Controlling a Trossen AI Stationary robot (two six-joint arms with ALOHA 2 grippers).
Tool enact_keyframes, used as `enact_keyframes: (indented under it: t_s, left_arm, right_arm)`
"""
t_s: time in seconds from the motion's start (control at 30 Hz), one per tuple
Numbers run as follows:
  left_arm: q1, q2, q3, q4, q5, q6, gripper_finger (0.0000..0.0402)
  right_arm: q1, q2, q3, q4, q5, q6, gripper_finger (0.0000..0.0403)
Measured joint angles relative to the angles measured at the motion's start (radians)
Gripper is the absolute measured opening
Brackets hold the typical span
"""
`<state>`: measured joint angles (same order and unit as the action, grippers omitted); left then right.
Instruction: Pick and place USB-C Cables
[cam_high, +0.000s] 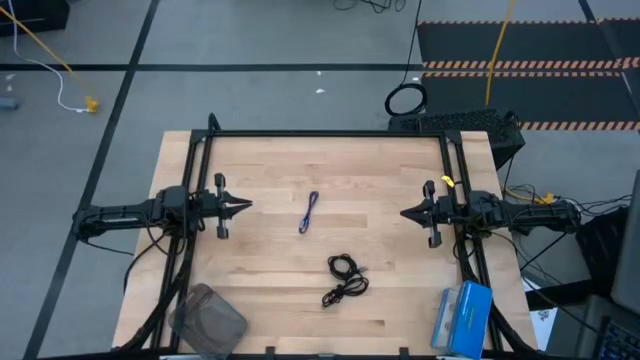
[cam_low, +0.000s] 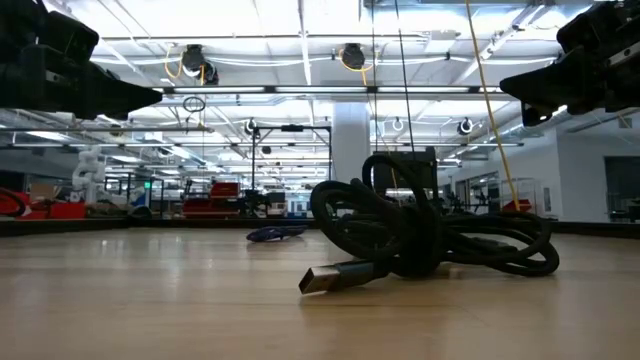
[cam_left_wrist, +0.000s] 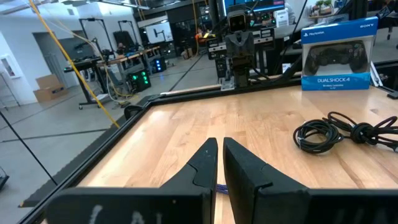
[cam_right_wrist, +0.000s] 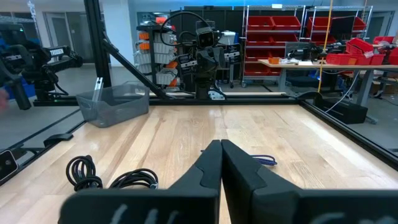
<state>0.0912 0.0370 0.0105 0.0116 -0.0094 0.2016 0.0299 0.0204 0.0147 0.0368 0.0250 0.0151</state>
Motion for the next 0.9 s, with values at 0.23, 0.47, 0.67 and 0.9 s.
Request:
enact_keyframes:
  t_s: [0.23, 0.47, 0.67, 0.9]
  left_arm:
    - [0.000, 0.000, 0.000, 0.006, 0.000, 0.089, 0.0031]
    - [0.000, 0.001, -0.002, 0.037, -0.005, 0.126, 0.0031]
    - [0.000, 0.001, -0.002, 0.042, -0.004, 0.028, 0.0031]
    - [0.000, 0.001, -0.002, 0.049, -0.002, -0.190, 0.0031]
  right_arm:
    - [0.000, 0.000, 0.000, 0.000, 0.000, 0.000, 0.0000]
    - [0.000, 0.000, 0.000, 0.000, 0.000, 0.000, 0.0000]
    - [0.000, 0.000, 0.000, 0.000, 0.000, 0.000, 0.0000]
    - [0.000, 0.000, 0.000, 0.001, 0.000, 0.000, 0.0000]
